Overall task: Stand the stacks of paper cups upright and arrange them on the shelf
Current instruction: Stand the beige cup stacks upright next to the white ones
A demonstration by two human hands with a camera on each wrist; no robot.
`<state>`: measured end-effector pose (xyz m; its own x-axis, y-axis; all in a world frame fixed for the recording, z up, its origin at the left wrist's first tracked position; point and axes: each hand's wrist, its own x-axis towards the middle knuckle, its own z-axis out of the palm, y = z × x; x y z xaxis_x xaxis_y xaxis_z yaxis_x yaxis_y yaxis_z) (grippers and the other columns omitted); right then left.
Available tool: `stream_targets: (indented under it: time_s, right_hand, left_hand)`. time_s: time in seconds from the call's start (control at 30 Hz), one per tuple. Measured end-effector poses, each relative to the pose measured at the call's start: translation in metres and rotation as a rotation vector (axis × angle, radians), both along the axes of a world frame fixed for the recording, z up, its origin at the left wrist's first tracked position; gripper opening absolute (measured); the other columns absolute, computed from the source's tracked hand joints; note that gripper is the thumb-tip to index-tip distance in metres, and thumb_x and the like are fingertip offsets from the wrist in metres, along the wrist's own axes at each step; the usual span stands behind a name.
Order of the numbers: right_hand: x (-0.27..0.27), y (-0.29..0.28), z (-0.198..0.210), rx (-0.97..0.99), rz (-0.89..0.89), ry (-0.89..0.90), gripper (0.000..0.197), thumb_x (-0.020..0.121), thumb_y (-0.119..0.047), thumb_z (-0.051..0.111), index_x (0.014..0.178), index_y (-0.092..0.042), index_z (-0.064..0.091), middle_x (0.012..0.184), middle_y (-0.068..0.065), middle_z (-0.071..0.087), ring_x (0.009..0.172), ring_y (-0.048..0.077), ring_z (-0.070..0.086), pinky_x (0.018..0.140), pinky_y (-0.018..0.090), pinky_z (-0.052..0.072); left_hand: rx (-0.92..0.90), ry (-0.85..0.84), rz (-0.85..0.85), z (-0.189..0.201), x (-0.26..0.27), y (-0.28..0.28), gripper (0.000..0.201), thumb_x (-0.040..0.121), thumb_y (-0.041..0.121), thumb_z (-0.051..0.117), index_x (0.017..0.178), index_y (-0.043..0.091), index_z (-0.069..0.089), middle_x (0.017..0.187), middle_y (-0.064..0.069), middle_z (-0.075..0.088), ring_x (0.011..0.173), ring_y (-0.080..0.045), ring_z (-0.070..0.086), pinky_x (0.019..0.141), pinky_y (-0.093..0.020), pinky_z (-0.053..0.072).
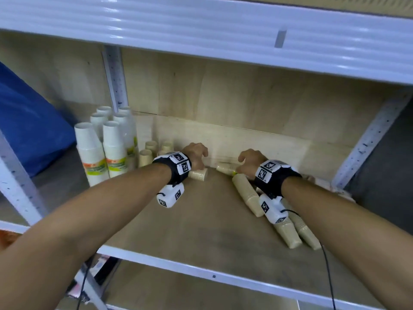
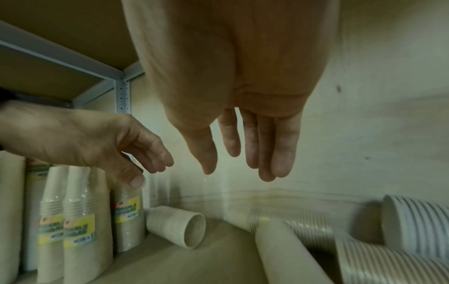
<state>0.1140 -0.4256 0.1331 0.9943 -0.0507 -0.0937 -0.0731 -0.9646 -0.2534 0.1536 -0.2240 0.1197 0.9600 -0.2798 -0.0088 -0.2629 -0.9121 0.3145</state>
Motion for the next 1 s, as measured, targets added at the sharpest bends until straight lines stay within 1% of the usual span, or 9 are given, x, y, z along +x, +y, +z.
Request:
stream_targets:
  time_s: [0.17, 0.27, 0.37, 0.5, 0.53, 0.6, 0.67, 0.8, 1.0]
  right_hand:
    - [-0.005, -0.019, -0.027, -0.03, -0.042, 0.049, 0.04, 0.087, -0.025, 0.067, 0.123, -0.01, 0.058, 0.123, 0.008, 0.058, 0.112, 0.027, 0.057, 0.078, 0.026, 0.037]
    - [-0.002, -0.026, -0.045, -0.005, -0.044, 0.083, 0.044, 0.084, -0.03, 0.068, 0.123, -0.014, 0.055, 0.122, 0.006, 0.058, 0.106, 0.024, 0.057, 0.078, 0.028, 0.043]
    - [0.003, -0.031, -0.063, 0.036, -0.046, 0.093, 0.059, 0.08, -0.038, 0.068, 0.132, -0.019, 0.048, 0.132, 0.004, 0.053, 0.114, 0.024, 0.055, 0.091, 0.034, 0.049]
    - [0.007, -0.033, -0.079, 0.033, -0.061, 0.115, 0.074, 0.081, -0.035, 0.072, 0.144, -0.015, 0.038, 0.146, 0.007, 0.042, 0.132, 0.026, 0.043, 0.103, 0.033, 0.041]
    - [0.008, -0.033, -0.082, 0.024, -0.067, 0.118, 0.076, 0.082, -0.034, 0.072, 0.146, -0.014, 0.035, 0.146, 0.009, 0.04, 0.133, 0.027, 0.041, 0.102, 0.033, 0.04]
    - [0.012, -0.034, -0.088, -0.002, -0.076, 0.108, 0.077, 0.083, -0.034, 0.072, 0.146, -0.013, 0.034, 0.145, 0.011, 0.041, 0.132, 0.028, 0.042, 0.1, 0.032, 0.041]
    - [0.014, -0.036, -0.092, -0.023, -0.076, 0.1, 0.073, 0.081, -0.032, 0.073, 0.143, -0.011, 0.038, 0.14, 0.011, 0.046, 0.127, 0.027, 0.047, 0.096, 0.032, 0.044]
    - [0.019, -0.039, -0.099, -0.021, -0.086, 0.091, 0.06, 0.079, -0.026, 0.073, 0.131, -0.01, 0.048, 0.128, 0.012, 0.054, 0.114, 0.028, 0.056, 0.084, 0.03, 0.048]
    - [0.024, -0.04, -0.107, -0.005, -0.082, 0.119, 0.084, 0.071, -0.037, 0.079, 0.141, -0.014, 0.039, 0.134, 0.012, 0.05, 0.119, 0.03, 0.053, 0.091, 0.036, 0.05]
  left_hand:
    - [0.027, 0.082, 0.026, -0.027, 0.014, -0.008, 0.057, 0.085, 0.01, 0.071, 0.138, 0.016, 0.051, 0.141, -0.007, 0.048, 0.126, -0.026, 0.049, 0.097, -0.028, 0.041]
    - [0.062, 0.089, 0.011, -0.04, 0.021, -0.01, 0.056, 0.082, 0.008, 0.072, 0.135, 0.013, 0.055, 0.136, -0.008, 0.054, 0.124, -0.026, 0.053, 0.098, -0.028, 0.044]
    - [0.092, 0.078, 0.01, -0.051, 0.031, -0.012, 0.05, 0.08, 0.007, 0.072, 0.127, 0.012, 0.06, 0.127, -0.01, 0.061, 0.117, -0.027, 0.058, 0.096, -0.032, 0.048]
    - [0.134, 0.081, 0.025, -0.064, 0.044, -0.013, 0.044, 0.078, 0.006, 0.071, 0.12, 0.013, 0.062, 0.12, -0.01, 0.062, 0.113, -0.031, 0.058, 0.095, -0.041, 0.05]
    - [0.147, 0.085, 0.026, -0.066, 0.047, -0.014, 0.037, 0.079, 0.008, 0.07, 0.115, 0.014, 0.063, 0.117, -0.01, 0.063, 0.111, -0.03, 0.06, 0.093, -0.041, 0.051]
    - [0.19, 0.085, 0.038, -0.07, 0.054, -0.017, 0.01, 0.082, 0.01, 0.065, 0.089, 0.018, 0.064, 0.108, -0.009, 0.068, 0.102, -0.03, 0.065, 0.086, -0.039, 0.055]
    - [0.215, 0.093, 0.026, -0.077, 0.065, -0.019, 0.012, 0.084, 0.013, 0.06, 0.077, 0.022, 0.059, 0.102, -0.007, 0.07, 0.096, -0.028, 0.068, 0.082, -0.039, 0.057]
    - [0.248, 0.076, -0.015, -0.087, 0.078, -0.021, 0.014, 0.082, 0.015, 0.057, 0.09, 0.025, 0.064, 0.104, -0.005, 0.069, 0.098, -0.028, 0.066, 0.081, -0.039, 0.056]
    - [0.295, -0.005, -0.048, -0.085, 0.073, -0.023, 0.023, 0.089, 0.016, 0.056, 0.11, 0.022, 0.063, 0.116, -0.006, 0.064, 0.111, -0.028, 0.059, 0.09, -0.036, 0.048]
